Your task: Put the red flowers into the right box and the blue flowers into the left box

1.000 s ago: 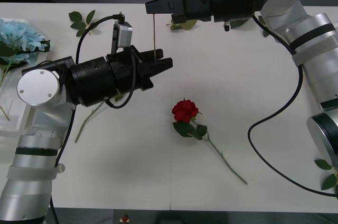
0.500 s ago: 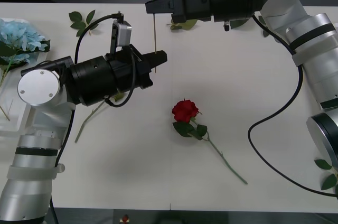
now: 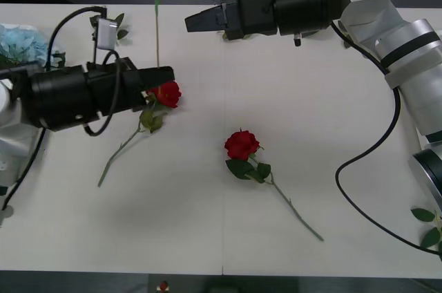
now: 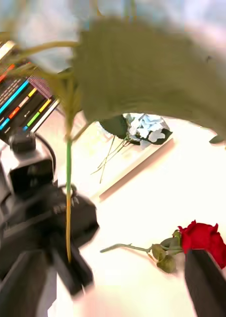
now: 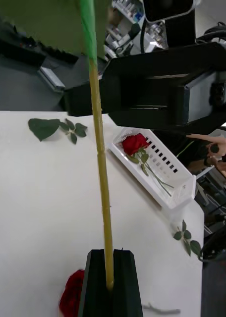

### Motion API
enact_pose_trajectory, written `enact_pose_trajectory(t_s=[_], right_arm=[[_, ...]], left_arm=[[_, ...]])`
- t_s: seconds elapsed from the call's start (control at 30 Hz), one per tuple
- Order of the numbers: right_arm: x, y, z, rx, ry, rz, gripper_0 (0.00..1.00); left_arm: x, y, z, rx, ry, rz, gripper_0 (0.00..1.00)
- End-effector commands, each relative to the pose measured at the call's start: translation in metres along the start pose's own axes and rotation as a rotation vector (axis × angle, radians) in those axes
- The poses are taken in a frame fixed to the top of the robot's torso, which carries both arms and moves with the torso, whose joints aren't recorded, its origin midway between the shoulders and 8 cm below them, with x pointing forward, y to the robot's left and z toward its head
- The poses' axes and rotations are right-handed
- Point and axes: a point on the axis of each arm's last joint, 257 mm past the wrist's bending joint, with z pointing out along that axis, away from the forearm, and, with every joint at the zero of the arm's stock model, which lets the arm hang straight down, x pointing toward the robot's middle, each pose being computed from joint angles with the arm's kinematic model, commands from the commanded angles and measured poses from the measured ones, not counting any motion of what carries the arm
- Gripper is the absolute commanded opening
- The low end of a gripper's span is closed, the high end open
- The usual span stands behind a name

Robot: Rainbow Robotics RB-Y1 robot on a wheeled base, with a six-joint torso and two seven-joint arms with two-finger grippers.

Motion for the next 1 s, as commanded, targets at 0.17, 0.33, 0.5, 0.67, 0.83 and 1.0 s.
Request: enact_pose_trajectory(t_s=[0.17,0.33,0.5,0.67,0.83,1.0], right_arm=[[-0.002,-0.005,-0.034,0.035,0.072,-0.082,0.84],[0.045,-0.011,-0.063,0.087,0.265,-0.110,0.84],[0.090,-0.015,-0.089,0.179,0.439,-0.056,0.84],[0.141,-0.010,-0.118,0.356,0.616,0.003,0.84],[0.183,-0.002,-0.129,0.500,0.714,0.022,0.84],[0.222,-0.004,-0.135,0.608,0.787,0.007,0.84]], left_arm=[[-0.041,0.042,-0.133,-0.186,0.065,-0.012,0.00],[-0.055,0.066,-0.219,-0.373,0.090,-0.009,0.00],[-0.045,0.091,-0.283,-0.558,0.116,-0.016,0.00],[-0.014,0.113,-0.358,-0.773,0.164,-0.044,0.00],[0.009,0.124,-0.417,-0.940,0.199,-0.055,0.00],[0.021,0.125,-0.460,-1.052,0.206,-0.060,0.00]])
